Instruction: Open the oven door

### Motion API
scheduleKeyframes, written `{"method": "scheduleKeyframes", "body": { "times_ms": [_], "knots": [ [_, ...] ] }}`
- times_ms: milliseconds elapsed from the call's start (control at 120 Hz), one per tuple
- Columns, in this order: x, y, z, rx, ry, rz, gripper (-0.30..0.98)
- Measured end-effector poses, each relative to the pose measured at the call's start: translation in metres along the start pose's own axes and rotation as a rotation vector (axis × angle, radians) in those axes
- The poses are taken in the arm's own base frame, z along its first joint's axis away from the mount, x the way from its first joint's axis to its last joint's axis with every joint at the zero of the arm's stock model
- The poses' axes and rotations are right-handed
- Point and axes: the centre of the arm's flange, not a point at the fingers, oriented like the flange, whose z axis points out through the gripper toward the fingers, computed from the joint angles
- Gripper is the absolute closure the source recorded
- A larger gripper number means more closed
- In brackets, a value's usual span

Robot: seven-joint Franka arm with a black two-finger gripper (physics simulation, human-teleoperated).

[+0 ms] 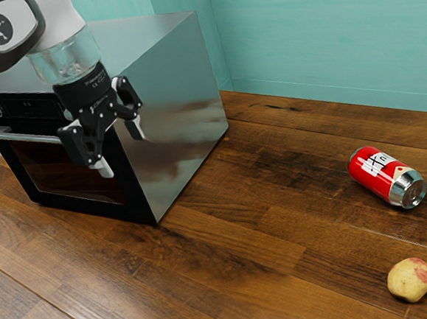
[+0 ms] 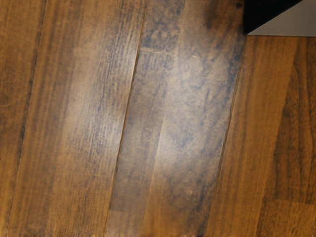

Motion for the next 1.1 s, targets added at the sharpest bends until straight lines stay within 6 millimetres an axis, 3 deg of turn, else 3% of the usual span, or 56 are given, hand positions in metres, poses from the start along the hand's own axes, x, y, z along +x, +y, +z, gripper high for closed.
{"method": "scheduleKeyframes", "body": {
  "times_ms": [217,300,367,417,533,750,975,1100],
  "knots": [
    [-0.004,-0.017,0.004,0.013,-0.002,-0.166,0.0],
    [0.039,-0.03,-0.014,-0.018,0.009,-0.287,0.0],
    [0.074,-0.044,-0.008,-0.056,0.049,-0.37,0.0],
    [0.087,-0.048,-0.005,-0.089,0.076,-0.407,0.0],
    [0.116,-0.028,0.008,-0.144,0.127,-0.456,0.0],
    [0.179,-0.017,0.001,-0.254,0.145,-0.532,0.0],
    [0.205,0.011,0.006,-0.297,0.136,-0.517,0.0],
    [0.216,0.017,0.007,-0.312,0.133,-0.494,0.0]
  ]
}}
